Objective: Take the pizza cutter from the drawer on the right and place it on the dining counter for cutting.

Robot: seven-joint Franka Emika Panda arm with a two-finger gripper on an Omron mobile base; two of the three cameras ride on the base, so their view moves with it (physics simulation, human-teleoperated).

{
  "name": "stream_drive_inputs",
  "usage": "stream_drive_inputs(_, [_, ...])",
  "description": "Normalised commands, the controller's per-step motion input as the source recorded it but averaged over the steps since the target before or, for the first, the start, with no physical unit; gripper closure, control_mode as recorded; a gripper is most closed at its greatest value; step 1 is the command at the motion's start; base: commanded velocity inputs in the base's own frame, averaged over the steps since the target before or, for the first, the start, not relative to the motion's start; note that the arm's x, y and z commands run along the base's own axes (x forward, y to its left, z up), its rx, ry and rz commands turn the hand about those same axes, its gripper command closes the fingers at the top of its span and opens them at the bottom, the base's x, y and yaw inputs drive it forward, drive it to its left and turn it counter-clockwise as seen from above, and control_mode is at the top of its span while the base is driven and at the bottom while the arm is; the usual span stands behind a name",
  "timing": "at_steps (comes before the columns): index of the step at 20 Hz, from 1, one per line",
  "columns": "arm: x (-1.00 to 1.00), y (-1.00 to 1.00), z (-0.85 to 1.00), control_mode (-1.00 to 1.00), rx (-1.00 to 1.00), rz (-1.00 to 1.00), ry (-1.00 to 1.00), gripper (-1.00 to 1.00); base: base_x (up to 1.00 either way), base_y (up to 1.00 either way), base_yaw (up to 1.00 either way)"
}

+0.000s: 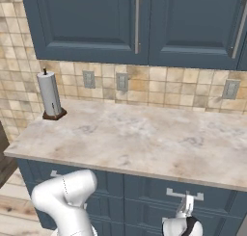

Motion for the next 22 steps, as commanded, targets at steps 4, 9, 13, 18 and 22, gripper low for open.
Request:
stream_drive_inputs(4, [0.32,0.04,-0.38,-1.00,0.00,0.00,-0.01,-1.00,0.00,0.00,0.00])
stream_drive_inputs(9, [0.27,0.01,-0.07,-1.00,0.00,0.00,-0.08,-1.00,0.00,0.00,0.00])
stream_drive_inputs(13, [0.03,0.00,0.00,-1.00,0.00,0.00,-0.01,-1.00,0.00,0.00,0.00])
stream_drive_inputs(18, [0.00,0.00,0.00,-1.00,0.00,0.00,0.00,-1.00,0.00,0.00,0.00])
stream_drive_inputs(22, [0.00,0.00,0.00,-1.00,0.00,0.00,0.00,-1.00,0.00,0.00,0.00])
